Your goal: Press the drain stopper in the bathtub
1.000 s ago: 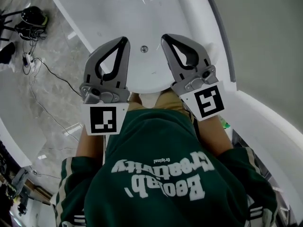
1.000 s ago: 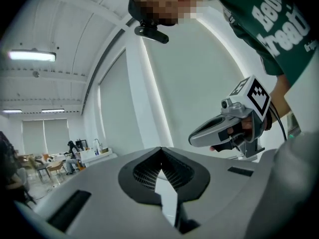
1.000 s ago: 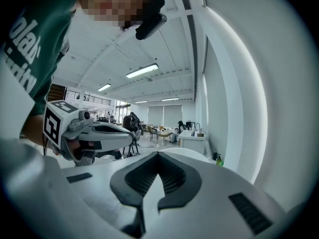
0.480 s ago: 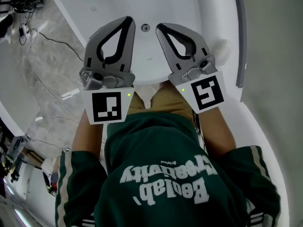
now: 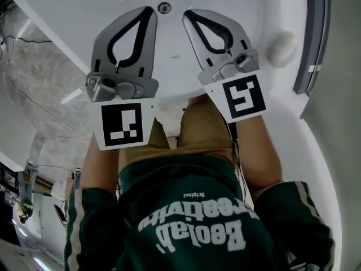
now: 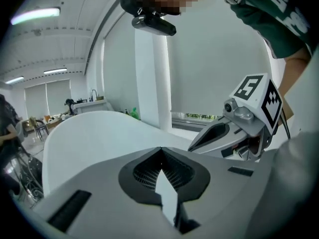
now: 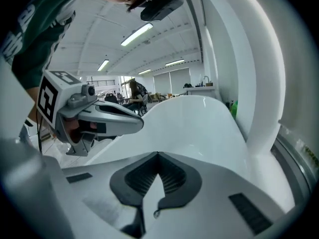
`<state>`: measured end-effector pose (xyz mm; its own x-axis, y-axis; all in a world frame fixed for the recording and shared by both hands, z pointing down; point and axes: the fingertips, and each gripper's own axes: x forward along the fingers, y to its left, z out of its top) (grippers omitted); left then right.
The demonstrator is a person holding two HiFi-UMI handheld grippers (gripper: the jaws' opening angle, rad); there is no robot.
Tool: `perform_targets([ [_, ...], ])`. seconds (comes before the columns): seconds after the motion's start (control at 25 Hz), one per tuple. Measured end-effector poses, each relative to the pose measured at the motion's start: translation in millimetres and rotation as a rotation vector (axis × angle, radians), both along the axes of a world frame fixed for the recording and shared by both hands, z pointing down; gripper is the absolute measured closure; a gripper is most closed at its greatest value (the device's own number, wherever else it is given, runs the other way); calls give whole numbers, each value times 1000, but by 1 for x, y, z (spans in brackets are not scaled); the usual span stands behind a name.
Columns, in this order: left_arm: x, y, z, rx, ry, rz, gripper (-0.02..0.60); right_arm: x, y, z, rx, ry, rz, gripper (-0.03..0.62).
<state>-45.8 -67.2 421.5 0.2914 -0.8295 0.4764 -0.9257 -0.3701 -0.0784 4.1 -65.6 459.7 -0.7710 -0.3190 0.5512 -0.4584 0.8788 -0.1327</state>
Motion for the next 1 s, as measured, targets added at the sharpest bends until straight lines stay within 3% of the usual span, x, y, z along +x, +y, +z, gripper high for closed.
perform_targets([
  [0.32,-11,9,77,-65,63,-24,575,-26,22,105,-45,79,-119,583],
  [0.6,-27,5,139,-86,83,-48,575,-36,26,183,-112,109,-113,583],
  [1.0,-27,14,189,-87,112,-56,575,-36,34,279,-144,166,-121,583],
])
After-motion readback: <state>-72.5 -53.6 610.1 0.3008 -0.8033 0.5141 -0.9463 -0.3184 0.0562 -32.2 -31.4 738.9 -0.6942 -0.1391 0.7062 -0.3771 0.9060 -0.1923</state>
